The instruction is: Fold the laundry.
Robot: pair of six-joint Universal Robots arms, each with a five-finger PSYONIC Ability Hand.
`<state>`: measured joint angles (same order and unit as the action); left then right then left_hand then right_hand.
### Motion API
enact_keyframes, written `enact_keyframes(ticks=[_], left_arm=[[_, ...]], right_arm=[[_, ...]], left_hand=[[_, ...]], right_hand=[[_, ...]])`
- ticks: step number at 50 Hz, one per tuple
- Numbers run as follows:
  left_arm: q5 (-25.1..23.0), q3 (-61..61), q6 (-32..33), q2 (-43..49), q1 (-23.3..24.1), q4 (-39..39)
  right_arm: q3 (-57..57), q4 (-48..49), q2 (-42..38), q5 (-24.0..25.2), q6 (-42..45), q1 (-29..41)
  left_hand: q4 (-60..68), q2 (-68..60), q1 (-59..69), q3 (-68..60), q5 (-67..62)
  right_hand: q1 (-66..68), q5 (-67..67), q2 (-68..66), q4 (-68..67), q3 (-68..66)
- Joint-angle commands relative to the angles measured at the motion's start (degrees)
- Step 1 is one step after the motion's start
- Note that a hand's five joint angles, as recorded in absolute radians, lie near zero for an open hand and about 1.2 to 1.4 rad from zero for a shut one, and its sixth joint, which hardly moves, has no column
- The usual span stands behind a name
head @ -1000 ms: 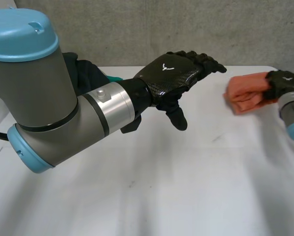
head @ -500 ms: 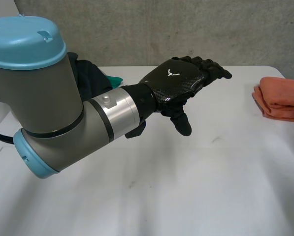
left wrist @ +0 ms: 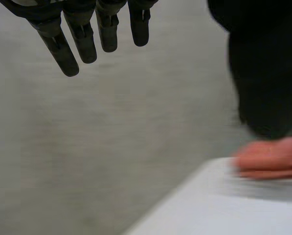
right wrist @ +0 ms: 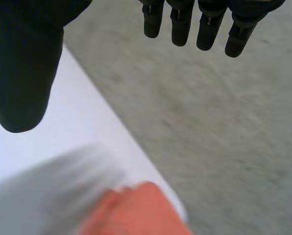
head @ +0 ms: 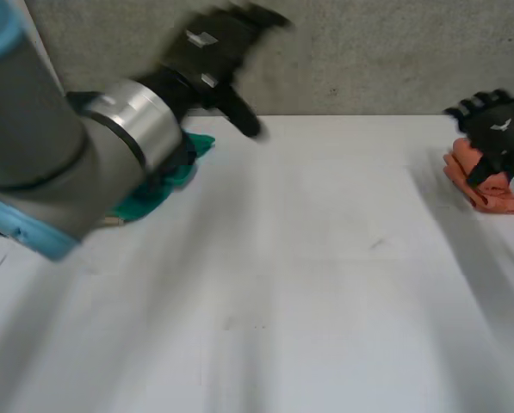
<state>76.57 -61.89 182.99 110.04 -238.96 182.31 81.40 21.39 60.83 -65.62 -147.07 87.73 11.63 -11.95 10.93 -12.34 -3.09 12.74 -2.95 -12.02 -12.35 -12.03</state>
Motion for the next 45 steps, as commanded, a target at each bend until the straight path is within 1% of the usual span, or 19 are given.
enact_keyframes(ticks=[1, 4, 5, 8, 9, 13, 17, 19, 23, 27, 28, 31, 32, 35, 36, 39, 40, 43, 45], left_arm=[[13.00, 4.31, 7.52, 5.60, -13.96, 4.72], [11.59, 7.21, 14.48, 10.88, -17.58, 4.72], [10.11, 9.57, 18.85, 14.64, -19.76, 4.46], [7.46, 13.10, 24.94, 21.07, -21.54, 4.46], [5.28, 15.11, 27.75, 25.01, -22.41, 4.63], [0.97, 19.60, 31.37, 32.49, -24.00, 5.24], [-2.65, 24.00, 31.38, 37.52, -26.20, 5.86], [-3.97, 25.15, 31.38, 38.84, -26.29, 5.86], [-4.68, 25.86, 31.29, 39.55, -25.94, 6.13], [-3.54, 25.16, 31.03, 37.80, -23.40, 7.18], [-2.23, 24.37, 30.51, 35.27, -22.00, 8.14], [-0.55, 21.30, 27.96, 28.59, -20.23, 9.73], [-0.20, 18.41, 24.99, 23.95, -19.44, 11.56], [-0.10, 14.01, 19.18, 17.51, -17.51, 15.34], [-0.02, 11.21, 14.90, 13.84, -15.50, 17.88], [-0.02, 7.24, 8.29, 8.28, -12.33, 20.36], [-0.19, 4.70, 4.61, 5.04, -10.49, 21.50], [-0.28, 0.56, -1.20, 1.59, -6.97, 21.95], [-0.28, -0.86, -3.33, 1.76, -4.59, 21.95]], right_arm=[[10.87, -11.10, 11.94, 3.83, 0.82, 2.97], [13.42, -14.35, 13.00, 4.01, 1.08, 3.50], [14.04, -14.88, 13.08, 4.09, 1.09, 3.50], [15.89, -15.59, 13.26, 4.10, 1.52, 3.77], [16.24, -15.77, 13.26, 4.09, 1.70, 3.85], [17.56, -16.03, 13.52, 4.01, 2.49, 4.03], [18.96, -16.03, 13.53, 3.74, 2.67, 4.03], [19.49, -15.94, 13.44, 3.66, 2.67, 4.03], [19.93, -16.03, 13.44, 3.30, 2.67, 3.50], [19.93, -15.94, 13.52, 3.04, 2.67, 3.33], [19.93, -15.86, 13.53, 2.95, 2.67, 3.33], [19.41, -15.94, 14.05, 2.78, 2.67, 3.24], [19.32, -15.94, 14.31, 2.69, 2.67, 3.33], [19.14, -15.68, 16.16, 2.60, 1.97, 3.50], [19.06, -15.59, 16.68, 2.60, 1.79, 3.59], [18.70, -15.50, 18.71, 2.16, 1.35, 3.94], [18.62, -15.42, 19.23, 1.81, 1.00, 3.94], [17.65, -15.33, 21.17, -0.38, -1.89, 4.12], [16.43, -15.33, 22.13, -2.66, -5.39, 4.12]], left_hand=[[0.77, -0.45, 1.47, -0.06, 0.69], [1.10, -0.78, 1.80, -0.40, 0.35], [0.94, -0.62, 1.64, -0.23, 0.51], [1.11, -0.79, 1.81, -0.40, 0.35], [0.11, 0.21, 0.81, 0.60, 1.35], [-0.58, 0.90, 0.12, 1.28, 2.03], [2.77, -2.45, 3.47, -2.07, -1.32], [9.48, -9.16, 10.18, -8.77, -8.02], [68.22, -67.89, 68.92, -67.51, -66.76], [68.37, -68.05, 69.07, -67.66, -66.91], [68.37, -68.05, 69.07, -67.66, -66.91], [68.37, -68.05, 69.07, -67.66, -66.91], [68.37, -68.05, 69.07, -67.66, -66.91], [68.37, -68.05, 69.07, -67.66, -66.91], [68.37, -68.05, 69.07, -67.66, -66.91], [68.37, -68.05, 69.07, -67.66, -66.91], [68.37, -68.05, 69.07, -67.66, -66.91], [68.37, -68.05, 69.07, -67.66, -66.91], [68.37, -68.05, 69.07, -67.66, -66.91]], right_hand=[[-2.74, 2.95, 2.02, 2.35, 2.03], [-2.74, 2.95, 2.02, 2.35, 2.03], [-2.74, 2.95, 2.02, 2.35, 2.03], [-2.74, 2.95, 2.02, 2.35, 2.03], [-2.74, 2.95, 2.02, 2.35, 2.03], [-2.74, 2.95, 2.02, 2.35, 2.03], [-2.74, 2.95, 2.02, 2.35, 2.03], [-2.74, 2.95, 2.02, 2.35, 2.03], [-2.74, 2.95, 2.02, 2.35, 2.03], [-2.74, 2.95, 2.02, 2.35, 2.03], [-2.74, 2.95, 2.02, 2.35, 2.03], [-2.74, 2.95, 2.02, 2.35, 2.03], [-2.74, 2.95, 2.02, 2.35, 2.03], [-2.74, 2.95, 2.02, 2.35, 2.03], [-2.74, 2.95, 2.02, 2.35, 2.03], [-2.74, 2.95, 2.02, 2.35, 2.03], [-2.74, 2.95, 2.02, 2.35, 2.03], [-2.74, 2.95, 2.02, 2.35, 2.03], [-2.74, 2.95, 2.02, 2.35, 2.03]])
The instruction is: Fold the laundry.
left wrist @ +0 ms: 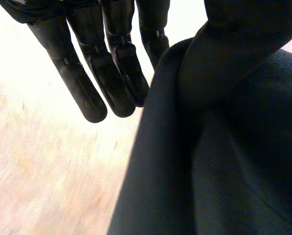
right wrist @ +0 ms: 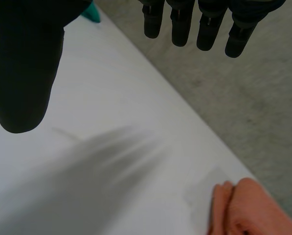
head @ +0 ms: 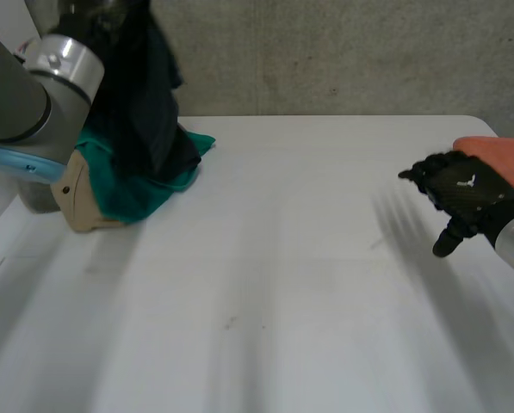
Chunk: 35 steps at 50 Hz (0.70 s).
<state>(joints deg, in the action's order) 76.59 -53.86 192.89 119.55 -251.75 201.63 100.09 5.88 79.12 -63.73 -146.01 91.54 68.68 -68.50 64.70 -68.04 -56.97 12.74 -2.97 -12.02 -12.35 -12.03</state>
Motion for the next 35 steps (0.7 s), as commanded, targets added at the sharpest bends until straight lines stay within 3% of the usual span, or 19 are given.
enact_keyframes(ticks=[1, 6, 11, 14, 18, 28, 35], left_arm=[[-0.21, -9.42, -13.94, -7.58, 9.51, 2.46], [-0.12, -11.62, -15.00, -1.89, 18.03, 0.27], [-0.39, -11.97, -15.70, 5.24, 22.69, -4.04], [-1.09, -12.58, -15.09, 7.09, 25.42, -7.02], [-0.74, -13.55, -15.00, 6.23, 25.69, -8.88], [0.49, -20.40, -15.18, -6.51, 19.98, -12.22], [9.36, -26.82, -15.09, -9.34, 22.08, -13.19]], right_arm=[[-2.61, 0.28, 4.19, -5.08, -7.61, 0.13], [-4.20, 0.54, 4.99, -6.23, -11.14, -0.49], [-4.02, 1.07, 4.38, -6.40, -11.14, -0.57], [-3.85, 1.33, 3.76, -6.40, -11.14, -0.58], [-3.76, 1.42, 1.57, -5.88, -11.05, -0.58], [-4.90, 0.81, -0.37, -4.30, -9.65, -0.14], [-4.81, 0.10, -2.92, -1.23, -2.46, 0.22]], left_hand=[[11.32, -11.50, 15.30, -11.96, -13.03], [11.32, -11.50, 15.30, -11.96, -13.03], [11.17, -11.35, 15.16, -11.82, -12.89], [-30.04, 29.85, -26.05, 29.39, 28.32], [-42.64, 42.46, -38.66, 42.00, 40.93], [-45.01, 44.83, -41.03, 44.37, 43.29], [-44.17, 43.99, -40.19, 43.53, 42.45]], right_hand=[[-2.74, 2.97, 2.02, 2.35, 2.03], [-2.74, 2.97, 2.02, 2.35, 2.03], [-2.74, 2.97, 2.02, 2.35, 2.03], [-2.74, 2.97, 2.02, 2.35, 2.03], [-2.74, 2.97, 2.02, 2.35, 2.03], [-2.74, 2.97, 2.02, 2.35, 2.03], [-2.74, 2.97, 2.02, 2.35, 2.03]])
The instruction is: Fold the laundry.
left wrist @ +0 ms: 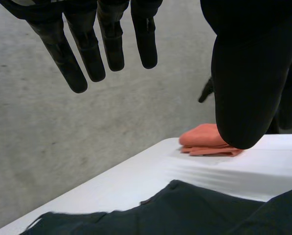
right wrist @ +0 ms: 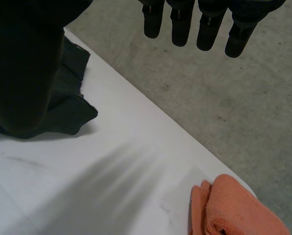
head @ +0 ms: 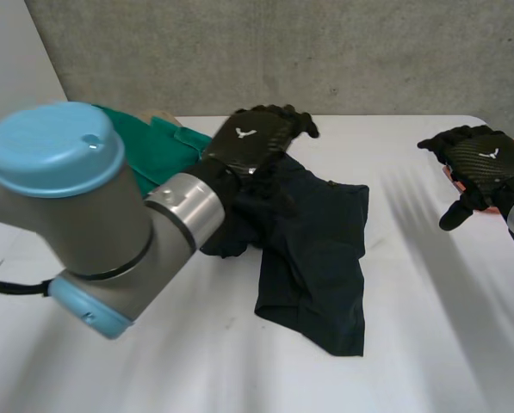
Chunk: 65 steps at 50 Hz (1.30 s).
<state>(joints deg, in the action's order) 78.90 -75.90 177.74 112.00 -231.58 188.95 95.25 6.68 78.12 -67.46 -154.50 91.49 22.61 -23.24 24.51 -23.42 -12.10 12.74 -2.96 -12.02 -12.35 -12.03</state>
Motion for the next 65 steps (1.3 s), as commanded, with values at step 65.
enact_keyframes(ticks=[65], left_arm=[[9.09, -4.07, 15.62, -8.20, 0.17, -8.07]], right_arm=[[-24.94, -22.22, 0.54, 7.51, 2.80, 9.32]], left_hand=[[57.39, -56.76, 55.49, -56.58, -57.90]], right_hand=[[67.26, -67.04, -67.98, -67.65, -67.97]])
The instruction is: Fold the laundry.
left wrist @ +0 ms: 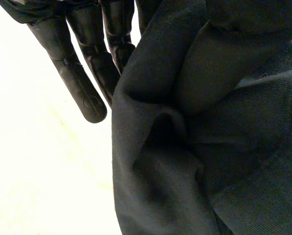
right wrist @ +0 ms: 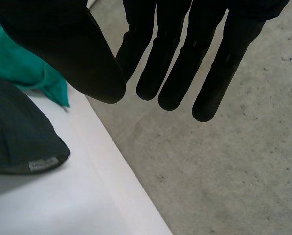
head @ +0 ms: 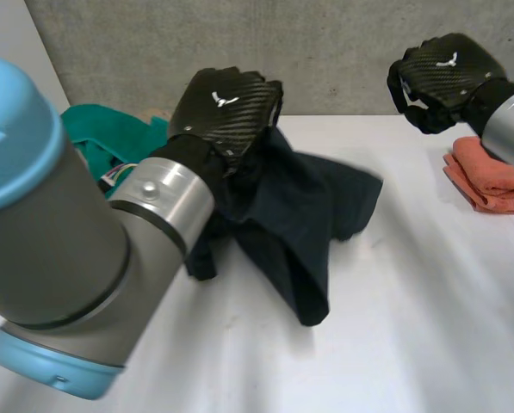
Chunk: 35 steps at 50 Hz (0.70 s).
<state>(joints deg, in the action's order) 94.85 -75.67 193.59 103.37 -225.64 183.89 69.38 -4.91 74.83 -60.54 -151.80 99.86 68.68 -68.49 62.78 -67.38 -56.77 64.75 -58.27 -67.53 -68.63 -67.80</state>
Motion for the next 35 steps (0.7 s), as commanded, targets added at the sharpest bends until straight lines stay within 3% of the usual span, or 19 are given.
enact_keyframes(ticks=[1, 5, 6, 7, 8, 10, 15, 24, 31, 35], left_arm=[[-7.92, -4.92, -0.14, 0.69, -6.21, -2.92], [-13.19, -6.51, 0.12, 6.99, -8.76, -3.09], [-13.38, -6.33, 0.12, 8.06, -9.20, -3.18], [-13.55, -6.16, 0.12, 9.20, -9.90, -3.27], [-13.55, -6.07, 0.03, 9.65, -10.43, -3.36], [-13.73, -6.16, 0.03, 10.44, -12.63, -3.27], [-13.73, -6.16, -0.23, 10.27, -13.43, -3.27], [-13.82, -5.81, -0.84, 9.74, -13.51, -3.10], [-13.82, -5.28, -0.93, 9.74, -13.16, -2.92], [-13.47, -4.93, -1.02, 9.48, -12.99, -3.01]], right_arm=[[1.37, -11.60, 3.57, 0.42, 0.10, 0.96], [3.04, -12.23, 0.41, -0.55, 0.37, 2.44], [2.78, -12.22, -2.56, -1.68, 0.28, 3.93], [2.61, -12.40, -3.89, -2.47, 0.28, 4.29], [2.26, -12.57, -5.38, -3.70, 0.10, 4.99], [2.34, -12.75, -7.50, -7.46, -0.68, 6.31], [7.43, -11.96, -7.25, -12.15, -8.40, 7.19], [21.67, -11.53, -2.67, -7.93, -24.76, 7.81], [28.09, -0.29, -3.81, -7.66, -31.79, 17.47], [27.04, 7.36, -9.25, -12.05, -34.52, 22.39]], left_hand=[[11.32, -11.51, 17.22, -12.62, -13.23], [7.30, -7.49, 13.21, -8.60, -9.21], [7.30, -7.49, 13.21, -8.60, -9.21], [7.30, -7.49, 13.21, -8.60, -9.21], [7.30, -7.49, 13.21, -8.60, -9.21], [7.30, -7.49, 13.21, -8.60, -9.21], [7.30, -7.49, 13.21, -8.60, -9.21], [6.46, -6.65, 12.37, -7.76, -8.37], [6.46, -6.65, 12.37, -7.76, -8.37], [6.46, -6.65, 12.37, -7.76, -8.37]], right_hand=[[15.25, -11.73, -12.47, -11.37, -12.20], [15.25, -11.73, -12.47, -11.37, -12.20], [-7.00, 10.52, 9.78, 10.89, 10.05], [-19.22, 22.73, 22.00, 23.10, 22.27], [-29.16, 32.68, 31.94, 33.05, 32.21], [-35.79, 39.31, 38.57, 39.68, 38.84], [-40.20, 43.71, 42.98, 44.08, 43.25], [-40.36, 43.88, 43.14, 44.25, 43.41], [-41.38, 44.89, 44.15, 45.26, 44.42], [-39.36, 42.88, 42.14, 43.25, 42.41]])
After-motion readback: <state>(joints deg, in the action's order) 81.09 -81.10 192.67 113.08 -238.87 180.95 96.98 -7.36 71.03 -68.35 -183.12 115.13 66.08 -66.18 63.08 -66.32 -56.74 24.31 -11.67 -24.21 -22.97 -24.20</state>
